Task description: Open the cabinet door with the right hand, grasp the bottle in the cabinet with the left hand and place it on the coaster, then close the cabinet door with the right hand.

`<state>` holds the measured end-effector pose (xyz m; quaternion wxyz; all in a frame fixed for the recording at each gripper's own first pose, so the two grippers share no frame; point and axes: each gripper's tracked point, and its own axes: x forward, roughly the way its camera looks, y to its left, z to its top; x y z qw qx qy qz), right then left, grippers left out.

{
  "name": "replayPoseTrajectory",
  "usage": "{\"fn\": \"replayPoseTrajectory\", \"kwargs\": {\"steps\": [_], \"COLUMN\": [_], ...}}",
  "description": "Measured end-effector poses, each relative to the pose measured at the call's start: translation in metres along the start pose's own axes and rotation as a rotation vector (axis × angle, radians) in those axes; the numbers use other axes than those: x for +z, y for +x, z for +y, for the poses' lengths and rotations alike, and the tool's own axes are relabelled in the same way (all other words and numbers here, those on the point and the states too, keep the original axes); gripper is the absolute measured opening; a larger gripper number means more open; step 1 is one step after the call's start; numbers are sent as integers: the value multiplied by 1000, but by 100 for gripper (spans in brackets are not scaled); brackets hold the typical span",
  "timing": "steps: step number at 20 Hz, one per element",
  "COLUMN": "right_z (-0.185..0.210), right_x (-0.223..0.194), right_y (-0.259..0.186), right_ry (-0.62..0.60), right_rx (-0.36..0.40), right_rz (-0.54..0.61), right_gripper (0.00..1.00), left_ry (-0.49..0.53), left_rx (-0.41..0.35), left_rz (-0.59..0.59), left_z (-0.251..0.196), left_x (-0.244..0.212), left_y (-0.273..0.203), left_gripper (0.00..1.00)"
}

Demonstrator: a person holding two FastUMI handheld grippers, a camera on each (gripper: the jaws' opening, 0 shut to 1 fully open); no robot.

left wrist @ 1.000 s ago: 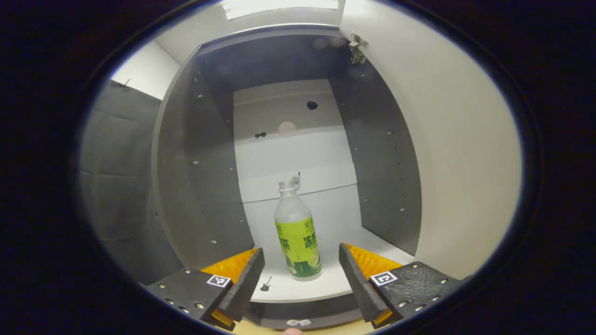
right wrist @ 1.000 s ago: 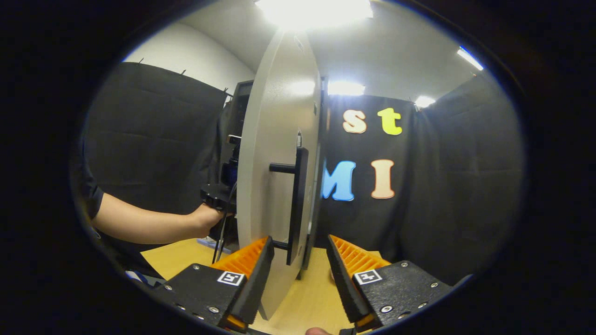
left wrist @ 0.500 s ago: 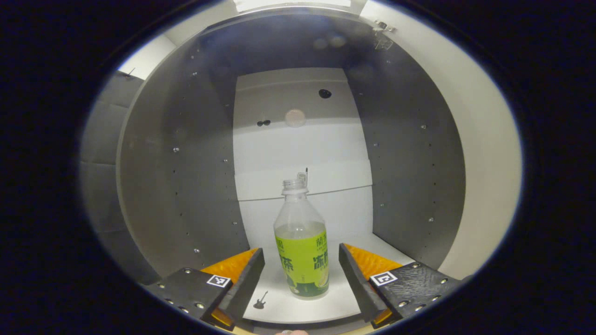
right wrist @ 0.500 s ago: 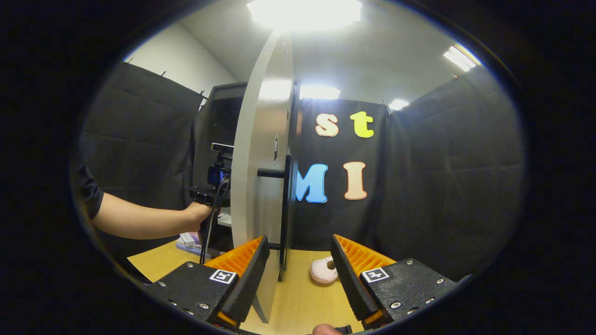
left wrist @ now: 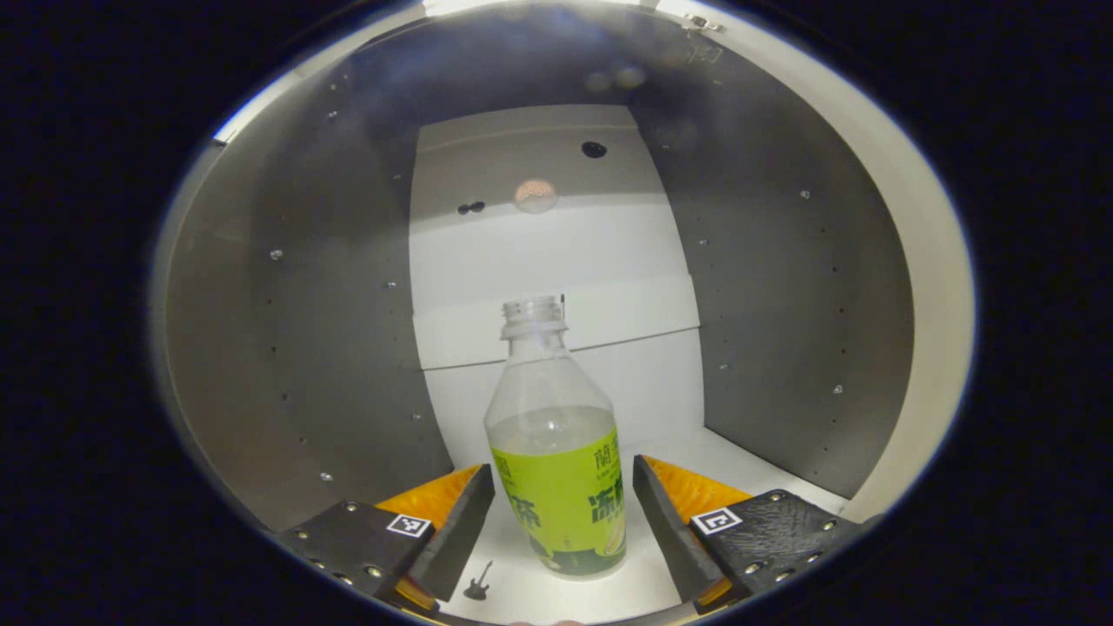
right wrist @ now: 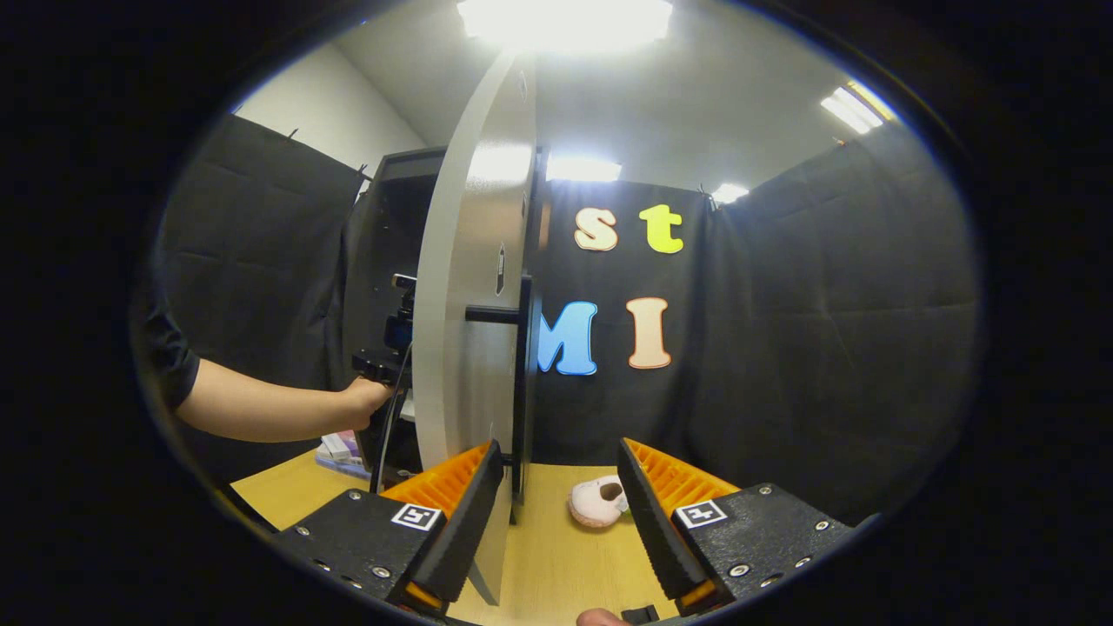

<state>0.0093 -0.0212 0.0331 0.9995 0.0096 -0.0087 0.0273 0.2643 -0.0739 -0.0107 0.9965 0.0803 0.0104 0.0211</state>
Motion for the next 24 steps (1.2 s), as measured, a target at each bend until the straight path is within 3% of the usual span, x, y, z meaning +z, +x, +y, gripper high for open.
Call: {"fn": "replayPoseTrajectory", "kwargs": {"steps": [3,4,5,6,9,10,11,13,14,15,22,24], "right_z": [0,-1,-2,-1,-1,-1,-1,-1,-1,-2,-5,-5], "right_x": [-1,-1,-1,-1,-1,-2,-3,-6,-6,-6,-21,-29], "right_y": [-1,-1,-1,0,-1,0,0,1,1,1,1,1], "right_ry": [9,7,5,5,0,-2,-5,-11,-11,-7,34,24], "right_rx": [-3,-7,-10,-8,-5,2,10,25,31,39,95,111], "right_rz": [0,2,0,1,-4,-2,0,3,0,-1,-25,-19], "right_gripper": [82,83,83,83,83,83,83,83,84,85,92,93], "left_ry": [-2,-12,-15,-17,-49,-63,-76,-87,-83,-78,-28,-13], "left_rx": [4,-1,-2,1,18,28,33,52,68,83,124,161], "left_rz": [-1,2,0,-3,-13,-21,-23,-30,-37,-29,-65,-70], "left_z": [-2,-5,-4,-2,0,2,2,4,4,3,4,8], "left_x": [-4,-1,-2,-2,3,4,6,7,6,2,7,2], "left_y": [17,9,10,10,7,6,6,4,5,6,5,6], "left_gripper": [96,70,75,65,70,62,62,70,63,66,62,65]}}
